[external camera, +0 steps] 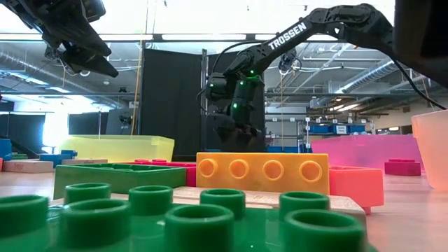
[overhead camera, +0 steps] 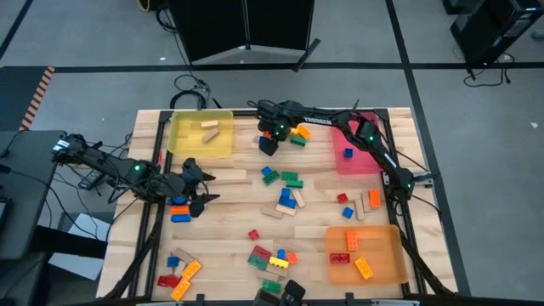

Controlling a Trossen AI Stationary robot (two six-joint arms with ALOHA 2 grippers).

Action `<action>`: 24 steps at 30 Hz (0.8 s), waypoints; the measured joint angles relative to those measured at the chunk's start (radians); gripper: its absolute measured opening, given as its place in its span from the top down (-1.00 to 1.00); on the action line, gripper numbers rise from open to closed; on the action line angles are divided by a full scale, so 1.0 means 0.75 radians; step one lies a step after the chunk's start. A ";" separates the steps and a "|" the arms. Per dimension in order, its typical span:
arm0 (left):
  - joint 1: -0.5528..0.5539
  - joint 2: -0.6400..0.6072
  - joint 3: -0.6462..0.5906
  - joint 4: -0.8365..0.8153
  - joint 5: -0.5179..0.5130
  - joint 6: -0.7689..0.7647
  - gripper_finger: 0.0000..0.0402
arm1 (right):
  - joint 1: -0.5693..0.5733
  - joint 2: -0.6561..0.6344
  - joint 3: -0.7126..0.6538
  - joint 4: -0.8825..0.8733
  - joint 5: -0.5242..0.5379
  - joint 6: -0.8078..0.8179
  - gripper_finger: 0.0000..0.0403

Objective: Sort blocks by size

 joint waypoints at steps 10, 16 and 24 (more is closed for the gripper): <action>0.000 0.001 0.000 0.002 -0.005 0.000 -0.61 | 0.001 -0.009 -0.093 0.052 0.084 -0.045 0.13; 0.001 0.001 0.000 0.011 -0.047 0.014 -0.61 | 0.012 -0.026 -0.091 -0.108 0.099 -0.013 0.42; 0.001 0.001 0.000 0.023 -0.063 0.116 -0.61 | 0.109 -0.202 -0.095 -0.315 0.132 0.096 0.42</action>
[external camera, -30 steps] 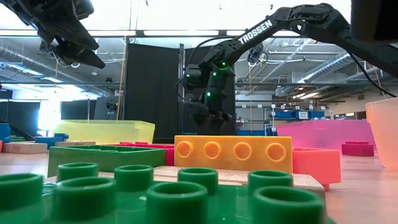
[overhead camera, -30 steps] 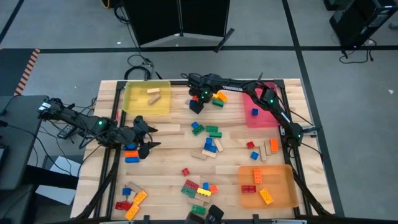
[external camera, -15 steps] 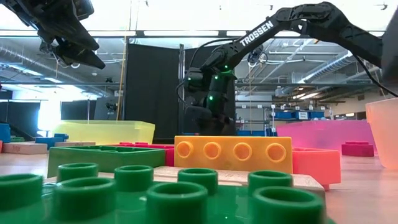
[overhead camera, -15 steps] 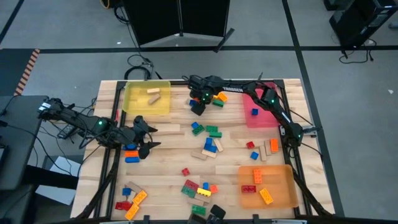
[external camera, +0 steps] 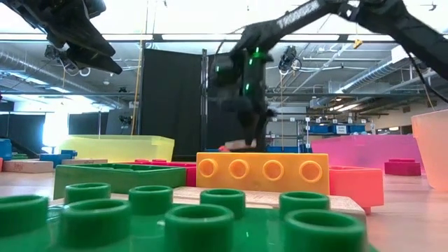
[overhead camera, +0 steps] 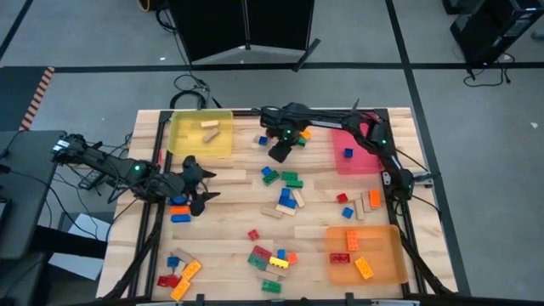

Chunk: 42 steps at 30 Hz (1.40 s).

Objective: Sort blocks by size

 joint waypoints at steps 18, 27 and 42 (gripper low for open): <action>-0.001 0.001 0.000 0.498 -0.515 0.057 -0.61 | 0.562 -0.389 0.003 -0.012 0.620 0.510 0.42; 0.032 0.125 0.001 0.913 -0.771 0.315 -0.61 | 0.720 -0.364 0.004 0.285 0.984 0.560 0.42; 0.246 0.342 0.001 1.196 -0.563 -0.098 -0.61 | 0.692 -0.374 0.004 0.238 1.024 0.376 0.42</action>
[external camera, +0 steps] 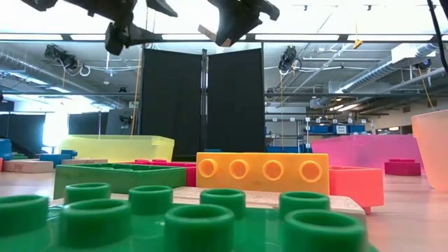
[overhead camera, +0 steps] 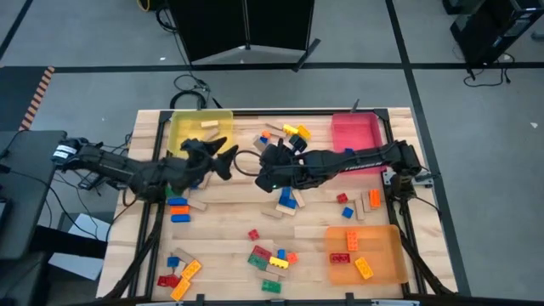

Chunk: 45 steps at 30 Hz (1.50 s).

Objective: Sort blocks by size

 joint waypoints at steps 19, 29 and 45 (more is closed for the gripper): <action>0.312 0.125 -0.001 0.183 0.505 -0.396 -0.61 | -0.139 -0.001 0.000 0.070 -0.116 -0.316 0.41; 0.312 0.213 -0.001 0.302 0.549 -0.402 -0.61 | -0.153 -0.001 0.000 0.202 -0.229 -0.517 0.40; 0.363 0.261 0.000 0.371 0.593 -0.436 0.19 | -0.181 -0.001 0.000 0.259 -0.332 -0.589 0.39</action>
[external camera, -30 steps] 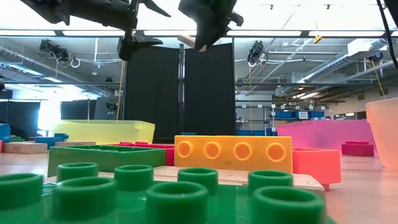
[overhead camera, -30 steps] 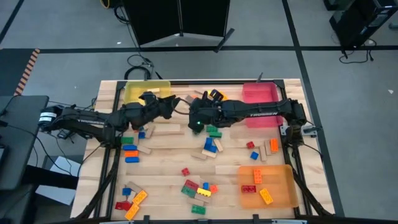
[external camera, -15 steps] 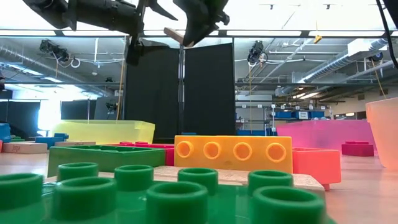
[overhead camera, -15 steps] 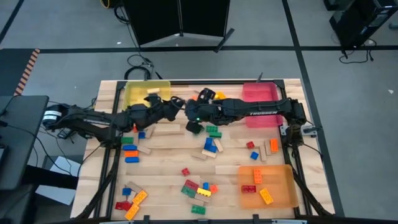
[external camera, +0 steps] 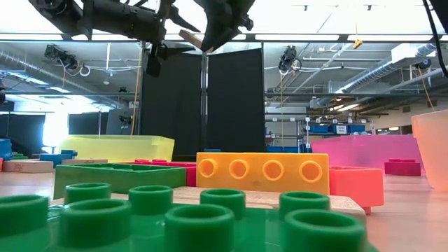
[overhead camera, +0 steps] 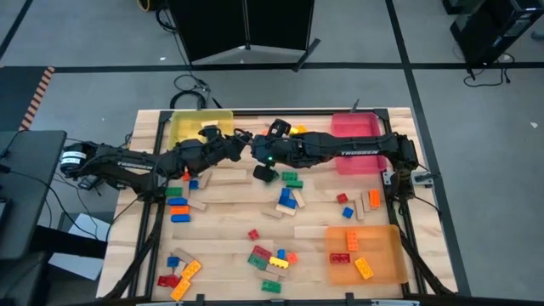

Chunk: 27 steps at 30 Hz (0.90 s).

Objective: Sort blocks by size

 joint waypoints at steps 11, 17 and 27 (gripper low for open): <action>0.002 0.002 -0.001 -0.004 0.002 0.046 0.70 | -0.013 0.000 0.000 0.003 -0.010 0.001 0.05; 0.069 -0.005 -0.001 -0.023 0.009 0.041 0.70 | -0.013 0.000 0.000 -0.075 -0.010 0.012 -0.19; 0.402 -0.193 -0.001 -0.492 0.250 0.117 0.70 | -0.016 0.000 0.000 -0.369 0.008 0.292 -0.42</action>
